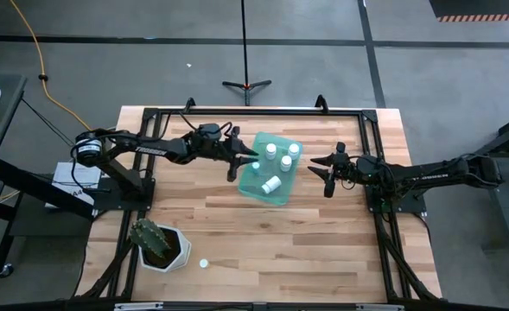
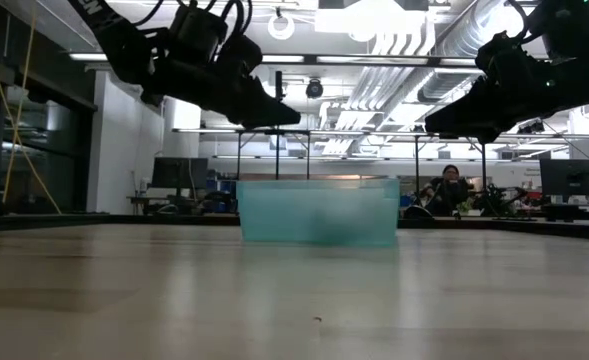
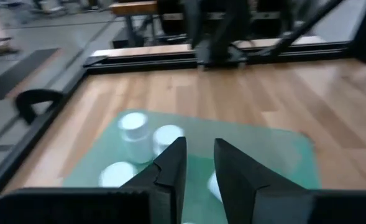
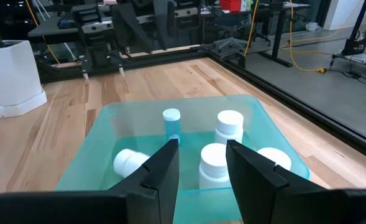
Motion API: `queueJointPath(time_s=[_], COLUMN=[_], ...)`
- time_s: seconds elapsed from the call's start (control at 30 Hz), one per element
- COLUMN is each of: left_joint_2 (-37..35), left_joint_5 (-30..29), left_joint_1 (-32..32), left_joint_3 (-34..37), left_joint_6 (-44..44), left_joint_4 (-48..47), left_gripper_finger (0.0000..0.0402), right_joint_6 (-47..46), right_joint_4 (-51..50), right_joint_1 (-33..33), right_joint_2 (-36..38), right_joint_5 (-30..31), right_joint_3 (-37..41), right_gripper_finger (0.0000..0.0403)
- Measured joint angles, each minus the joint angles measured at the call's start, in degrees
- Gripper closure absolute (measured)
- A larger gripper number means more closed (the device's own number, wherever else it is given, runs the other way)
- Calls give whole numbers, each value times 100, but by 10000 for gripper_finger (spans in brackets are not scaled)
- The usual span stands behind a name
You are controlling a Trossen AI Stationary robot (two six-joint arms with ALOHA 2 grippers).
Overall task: Pick and place pill bottles into a basket
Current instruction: Put the yellow pill bottle into the blue bin
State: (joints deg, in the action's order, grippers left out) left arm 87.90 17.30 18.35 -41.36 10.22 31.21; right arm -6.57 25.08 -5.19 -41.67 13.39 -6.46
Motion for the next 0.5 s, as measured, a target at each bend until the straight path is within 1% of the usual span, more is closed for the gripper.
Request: queueJointPath(time_s=[0.1, 0.23, 0.37, 0.5], left_joint_2=[0, -2, -64, -147], left_joint_5=[431, 911, 1065, 990], left_joint_1=[-1, -137, -437, -755], left_joint_3=[0, 0, -2, -56], left_joint_6=[-1, 114, 402, 692], left_joint_4=[-9, -75, -441, -1192], left_gripper_finger=[271, 237, 195, 163], right_joint_6=[8, 46, 51, -81], right_joint_4=[-2, -45, -163, -229], right_joint_1=[-2, -2, -2, 0], right_joint_2=[0, 2, 1, 2], right_joint_5=[0, 0, 2, 0], right_joint_3=[-1, 0, -2, -2], right_gripper_finger=[279, 279, 279, 279])
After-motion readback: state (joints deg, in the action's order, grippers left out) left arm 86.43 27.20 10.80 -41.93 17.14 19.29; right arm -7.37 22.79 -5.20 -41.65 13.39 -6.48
